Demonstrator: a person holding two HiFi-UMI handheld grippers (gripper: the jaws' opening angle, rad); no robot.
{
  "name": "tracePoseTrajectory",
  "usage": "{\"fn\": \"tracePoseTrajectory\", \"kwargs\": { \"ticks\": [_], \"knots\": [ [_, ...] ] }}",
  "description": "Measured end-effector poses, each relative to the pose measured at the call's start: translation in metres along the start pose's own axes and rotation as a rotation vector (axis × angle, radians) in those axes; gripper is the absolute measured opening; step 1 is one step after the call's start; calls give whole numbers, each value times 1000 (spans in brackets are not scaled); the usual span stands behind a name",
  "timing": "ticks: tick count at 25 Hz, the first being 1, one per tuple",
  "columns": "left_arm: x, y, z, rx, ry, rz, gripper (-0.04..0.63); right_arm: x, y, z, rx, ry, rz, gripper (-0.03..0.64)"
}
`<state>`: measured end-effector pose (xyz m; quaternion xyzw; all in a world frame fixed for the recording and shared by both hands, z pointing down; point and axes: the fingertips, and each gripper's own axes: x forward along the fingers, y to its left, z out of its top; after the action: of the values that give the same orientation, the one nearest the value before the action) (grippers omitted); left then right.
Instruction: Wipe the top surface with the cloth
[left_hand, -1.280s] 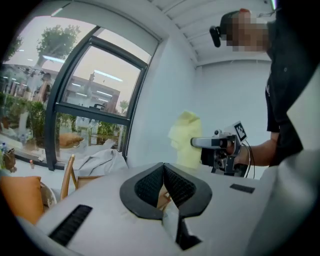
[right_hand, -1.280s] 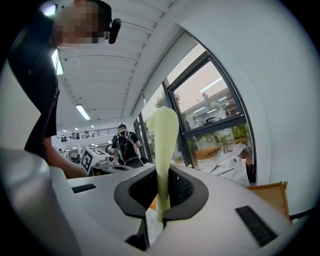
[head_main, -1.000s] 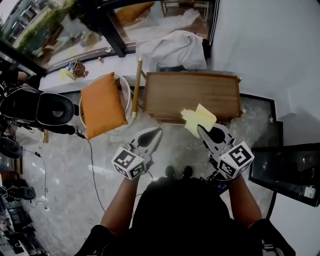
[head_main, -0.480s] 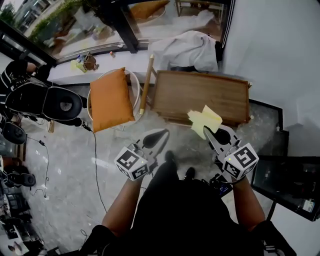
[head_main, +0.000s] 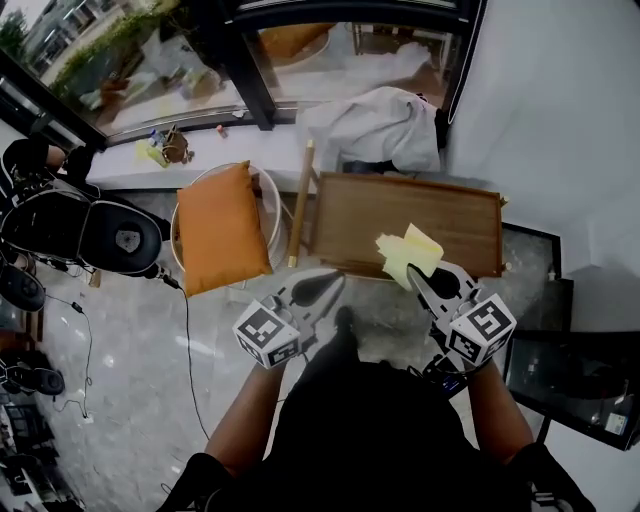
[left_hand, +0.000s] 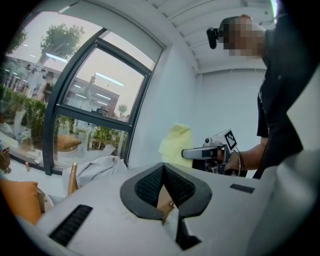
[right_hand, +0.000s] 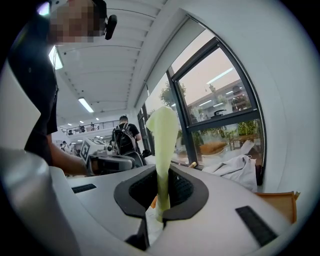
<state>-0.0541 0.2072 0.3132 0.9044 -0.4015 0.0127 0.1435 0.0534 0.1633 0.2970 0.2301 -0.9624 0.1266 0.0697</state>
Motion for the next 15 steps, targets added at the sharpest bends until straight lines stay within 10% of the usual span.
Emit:
{"fn": "tracePoseTrajectory", "kwargs": {
  "ticks": [15],
  "knots": [
    [19,108,36,-5,-24,-194,11,91,-54,48,55,12,-231,32]
  ]
}}
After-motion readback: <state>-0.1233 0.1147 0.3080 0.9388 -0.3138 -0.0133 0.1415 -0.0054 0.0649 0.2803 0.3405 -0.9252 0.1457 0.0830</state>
